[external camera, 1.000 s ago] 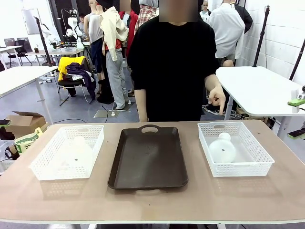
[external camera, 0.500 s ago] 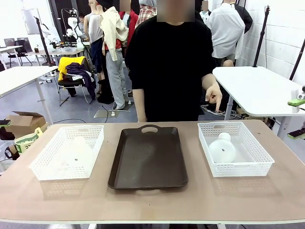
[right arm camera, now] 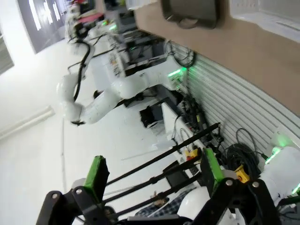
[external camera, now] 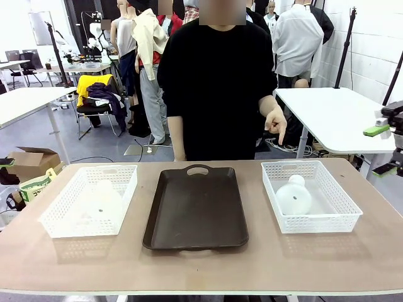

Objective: Prepare the laboratory tools.
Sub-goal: Pick up the Big flask that the person points to.

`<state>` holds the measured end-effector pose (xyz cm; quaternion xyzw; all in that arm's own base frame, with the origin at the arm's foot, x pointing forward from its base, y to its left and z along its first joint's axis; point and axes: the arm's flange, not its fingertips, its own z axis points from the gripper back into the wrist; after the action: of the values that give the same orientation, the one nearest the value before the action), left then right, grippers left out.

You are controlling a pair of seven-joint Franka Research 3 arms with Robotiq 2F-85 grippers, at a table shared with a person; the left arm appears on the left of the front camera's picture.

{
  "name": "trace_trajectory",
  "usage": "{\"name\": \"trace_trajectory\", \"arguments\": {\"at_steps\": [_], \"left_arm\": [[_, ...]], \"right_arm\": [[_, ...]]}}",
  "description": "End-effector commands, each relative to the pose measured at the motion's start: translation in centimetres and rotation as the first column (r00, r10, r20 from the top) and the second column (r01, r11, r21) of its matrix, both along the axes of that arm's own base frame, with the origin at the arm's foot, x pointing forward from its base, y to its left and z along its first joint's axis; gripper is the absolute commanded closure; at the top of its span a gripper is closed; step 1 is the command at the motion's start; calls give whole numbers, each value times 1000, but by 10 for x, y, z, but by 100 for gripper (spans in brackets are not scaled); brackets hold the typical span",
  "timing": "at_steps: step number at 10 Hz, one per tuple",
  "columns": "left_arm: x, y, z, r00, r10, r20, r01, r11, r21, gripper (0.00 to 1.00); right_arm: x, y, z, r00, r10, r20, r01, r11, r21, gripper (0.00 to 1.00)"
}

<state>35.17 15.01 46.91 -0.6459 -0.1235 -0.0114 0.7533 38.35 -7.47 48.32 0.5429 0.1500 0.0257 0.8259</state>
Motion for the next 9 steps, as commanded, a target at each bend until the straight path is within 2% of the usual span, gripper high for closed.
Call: {"name": "trace_trajectory", "arguments": {"at_steps": [1, 2, 3, 5, 6, 9], "left_arm": [[-2, 2, 0, 1000, -6, 0, 6, 1000, 1, 0], [-2, 2, 0, 1000, -6, 0, 6, 1000, 1, 0], [-2, 2, 0, 1000, -6, 0, 6, 1000, 1, 0], [-2, 2, 0, 1000, -6, 0, 6, 1000, 1, 0], [-2, 2, 0, 1000, -6, 0, 6, 1000, 1, 0], [-2, 2, 0, 1000, -6, 0, 6, 1000, 1, 0]], "right_arm": [[11, 25, 16, 1000, -30, -9, 27, 977, -210, 0], [22, 40, 17, 997, -70, -13, 62, 944, -325, 0], [37, 57, 11, 993, -115, -11, 97, 886, -454, 0], [81, 87, -12, 967, -249, -49, 154, 727, -669, 0], [101, 96, -22, 951, -308, -27, 189, 649, -737, 0], [147, 107, -52, 925, -372, 82, 273, 497, -824, 0]]}}
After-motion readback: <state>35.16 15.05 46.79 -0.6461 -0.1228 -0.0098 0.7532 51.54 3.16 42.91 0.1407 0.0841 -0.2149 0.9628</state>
